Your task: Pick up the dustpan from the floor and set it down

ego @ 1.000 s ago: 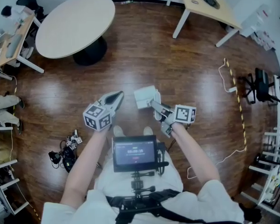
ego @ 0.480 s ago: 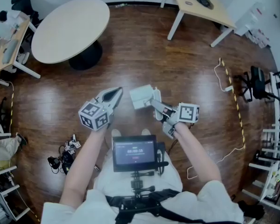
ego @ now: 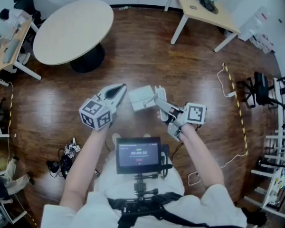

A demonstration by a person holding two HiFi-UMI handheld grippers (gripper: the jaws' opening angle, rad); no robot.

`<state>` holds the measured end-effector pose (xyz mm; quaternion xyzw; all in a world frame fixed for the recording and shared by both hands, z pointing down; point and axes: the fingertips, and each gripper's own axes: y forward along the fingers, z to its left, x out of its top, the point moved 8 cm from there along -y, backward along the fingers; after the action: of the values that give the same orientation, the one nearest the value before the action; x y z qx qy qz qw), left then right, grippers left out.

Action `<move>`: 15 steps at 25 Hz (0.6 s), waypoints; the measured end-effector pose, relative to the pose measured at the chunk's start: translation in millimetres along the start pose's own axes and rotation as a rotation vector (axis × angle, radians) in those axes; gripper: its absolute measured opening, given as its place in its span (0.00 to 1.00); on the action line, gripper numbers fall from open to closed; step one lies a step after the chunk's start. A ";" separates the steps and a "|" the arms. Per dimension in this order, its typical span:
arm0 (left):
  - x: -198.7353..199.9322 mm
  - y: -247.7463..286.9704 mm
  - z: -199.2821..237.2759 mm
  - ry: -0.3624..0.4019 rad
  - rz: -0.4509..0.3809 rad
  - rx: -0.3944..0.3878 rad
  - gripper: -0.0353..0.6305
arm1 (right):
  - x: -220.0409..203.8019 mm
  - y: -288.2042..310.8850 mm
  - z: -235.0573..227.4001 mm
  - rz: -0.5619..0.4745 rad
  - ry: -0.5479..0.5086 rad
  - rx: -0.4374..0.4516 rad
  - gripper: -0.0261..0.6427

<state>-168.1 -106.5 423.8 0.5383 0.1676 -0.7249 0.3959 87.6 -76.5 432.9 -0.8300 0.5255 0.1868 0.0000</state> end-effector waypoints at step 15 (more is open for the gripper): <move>34.0 -4.7 12.0 0.043 -0.031 0.012 0.05 | 26.2 15.3 32.0 -0.010 -0.041 0.046 0.17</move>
<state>-183.0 -124.9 396.3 0.5536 0.1799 -0.7201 0.3776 74.2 -99.8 398.0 -0.8286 0.5252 0.1916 0.0307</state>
